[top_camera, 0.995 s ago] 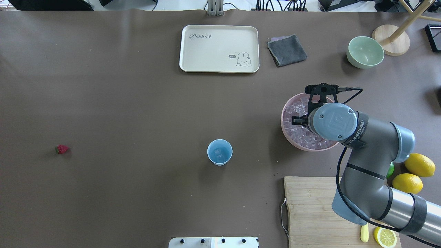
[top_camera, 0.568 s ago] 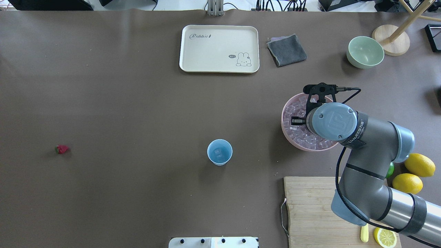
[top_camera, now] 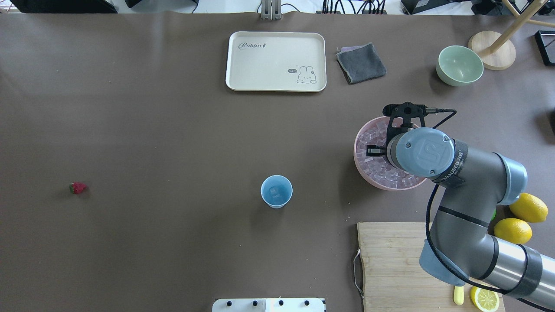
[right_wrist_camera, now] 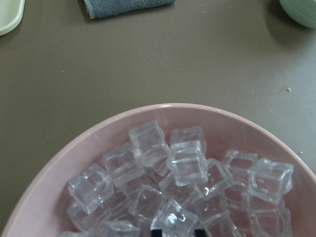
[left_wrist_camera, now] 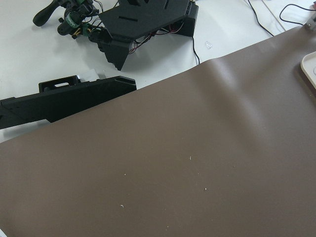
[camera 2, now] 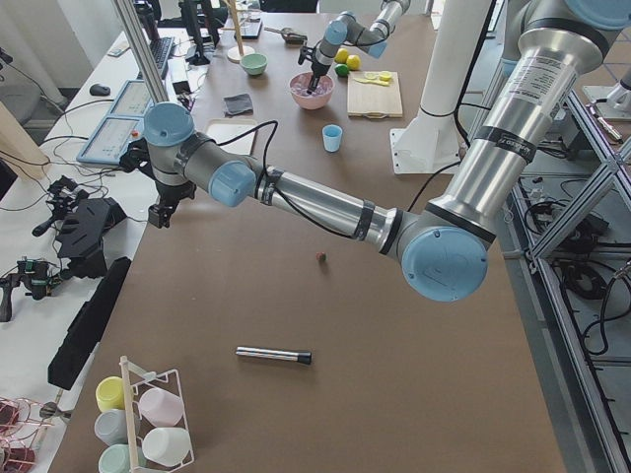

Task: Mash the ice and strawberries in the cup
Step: 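Close the right gripper on an ice cube in the pink bowl, then lift the ice cube with the right gripper and carry it over the light-blue cup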

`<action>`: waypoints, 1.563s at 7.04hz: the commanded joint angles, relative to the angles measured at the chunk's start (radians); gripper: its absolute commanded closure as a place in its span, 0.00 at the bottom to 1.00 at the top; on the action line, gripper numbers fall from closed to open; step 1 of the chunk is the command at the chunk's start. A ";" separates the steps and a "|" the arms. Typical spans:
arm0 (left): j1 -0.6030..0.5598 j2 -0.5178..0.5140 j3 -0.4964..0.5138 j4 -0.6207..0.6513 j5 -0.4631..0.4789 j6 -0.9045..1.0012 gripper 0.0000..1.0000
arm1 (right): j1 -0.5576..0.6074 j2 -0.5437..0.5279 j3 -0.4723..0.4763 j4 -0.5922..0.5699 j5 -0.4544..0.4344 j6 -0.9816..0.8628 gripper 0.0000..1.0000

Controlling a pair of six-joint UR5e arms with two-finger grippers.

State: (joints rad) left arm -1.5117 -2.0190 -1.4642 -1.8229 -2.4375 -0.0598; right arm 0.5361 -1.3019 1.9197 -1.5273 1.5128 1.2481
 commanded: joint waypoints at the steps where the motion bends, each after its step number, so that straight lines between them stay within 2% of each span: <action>1: 0.002 -0.003 0.002 0.001 0.000 0.000 0.02 | 0.008 0.010 0.065 -0.092 0.001 -0.007 1.00; 3: 0.001 -0.003 -0.001 0.001 0.000 -0.003 0.02 | 0.031 0.018 0.107 -0.117 0.006 -0.010 1.00; 7: 0.002 -0.007 -0.001 0.002 -0.002 -0.014 0.02 | 0.061 0.171 0.110 -0.108 0.001 -0.012 1.00; 9: 0.010 -0.010 -0.001 -0.001 -0.003 -0.041 0.02 | 0.045 0.239 0.102 -0.106 0.001 -0.016 1.00; 11: 0.013 -0.012 -0.011 -0.001 -0.009 -0.041 0.02 | -0.020 0.288 0.094 -0.085 -0.006 -0.015 1.00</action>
State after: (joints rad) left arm -1.5011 -2.0290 -1.4685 -1.8245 -2.4420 -0.1003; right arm 0.5510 -1.0406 2.0177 -1.6196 1.5102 1.2332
